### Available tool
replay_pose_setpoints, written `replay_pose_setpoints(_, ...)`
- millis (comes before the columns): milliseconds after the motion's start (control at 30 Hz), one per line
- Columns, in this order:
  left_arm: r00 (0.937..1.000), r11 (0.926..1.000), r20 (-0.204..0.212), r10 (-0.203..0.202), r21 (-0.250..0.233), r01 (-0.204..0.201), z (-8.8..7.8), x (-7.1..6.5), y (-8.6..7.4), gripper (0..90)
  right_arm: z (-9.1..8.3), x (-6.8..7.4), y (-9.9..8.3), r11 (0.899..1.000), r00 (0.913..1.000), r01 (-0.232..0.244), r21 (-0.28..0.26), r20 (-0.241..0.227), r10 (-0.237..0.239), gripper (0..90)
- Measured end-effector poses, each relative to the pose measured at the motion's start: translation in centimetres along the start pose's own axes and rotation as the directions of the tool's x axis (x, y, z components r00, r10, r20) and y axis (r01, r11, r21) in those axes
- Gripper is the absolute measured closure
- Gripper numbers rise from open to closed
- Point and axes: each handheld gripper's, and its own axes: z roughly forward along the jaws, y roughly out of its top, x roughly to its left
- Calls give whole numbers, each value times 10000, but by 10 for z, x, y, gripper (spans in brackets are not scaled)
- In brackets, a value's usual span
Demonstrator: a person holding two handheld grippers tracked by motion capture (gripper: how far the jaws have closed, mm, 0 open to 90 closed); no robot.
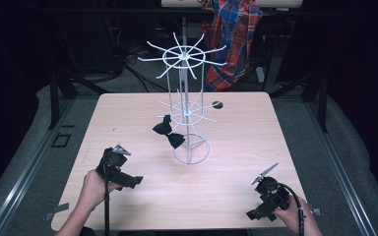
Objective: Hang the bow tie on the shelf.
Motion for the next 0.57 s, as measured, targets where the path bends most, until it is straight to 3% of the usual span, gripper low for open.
replay_pose_setpoints(300, 9999, 9983, -17, -138, 564, 139, 7, 3, -8, 5, 0, 0, 1, 9997, 9998, 162, 172, -109, -160, 123)
replay_pose_setpoints(567, 9997, 9985, -195, -132, 533, 142, 9, 6, -8, 4, 1, -1, 2, 9996, 9998, 199, 217, -80, -197, 123)
